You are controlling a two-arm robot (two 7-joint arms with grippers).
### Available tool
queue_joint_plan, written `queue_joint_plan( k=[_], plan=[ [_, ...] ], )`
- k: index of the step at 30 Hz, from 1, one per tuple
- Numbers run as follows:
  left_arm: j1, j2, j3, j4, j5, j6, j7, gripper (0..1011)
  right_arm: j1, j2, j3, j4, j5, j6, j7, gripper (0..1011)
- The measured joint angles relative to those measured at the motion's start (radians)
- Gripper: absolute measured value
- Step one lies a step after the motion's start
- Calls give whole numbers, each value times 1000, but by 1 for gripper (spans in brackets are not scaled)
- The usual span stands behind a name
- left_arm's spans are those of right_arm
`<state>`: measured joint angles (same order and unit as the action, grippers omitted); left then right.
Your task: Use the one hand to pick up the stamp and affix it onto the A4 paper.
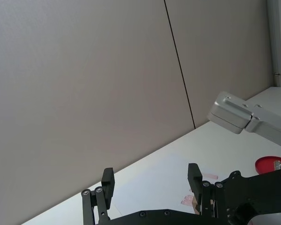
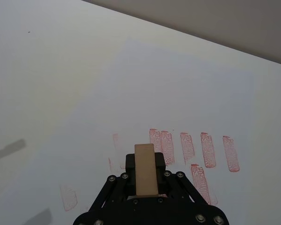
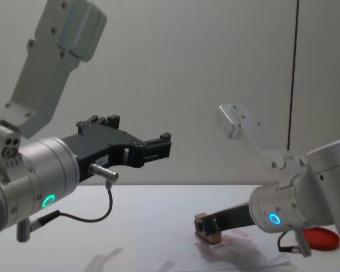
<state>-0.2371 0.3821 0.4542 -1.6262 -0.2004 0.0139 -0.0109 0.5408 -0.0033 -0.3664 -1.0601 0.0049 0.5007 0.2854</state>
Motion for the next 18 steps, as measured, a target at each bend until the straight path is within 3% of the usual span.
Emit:
queue_joint_plan(
  k=[10,18],
  plan=[
    [0,0,0,0,0,0,0,993,-18,10,3,-64,0,7,-10,219],
    [0,0,0,0,0,0,0,993,-44,29,14,-196,2,1,-35,219]
  ],
)
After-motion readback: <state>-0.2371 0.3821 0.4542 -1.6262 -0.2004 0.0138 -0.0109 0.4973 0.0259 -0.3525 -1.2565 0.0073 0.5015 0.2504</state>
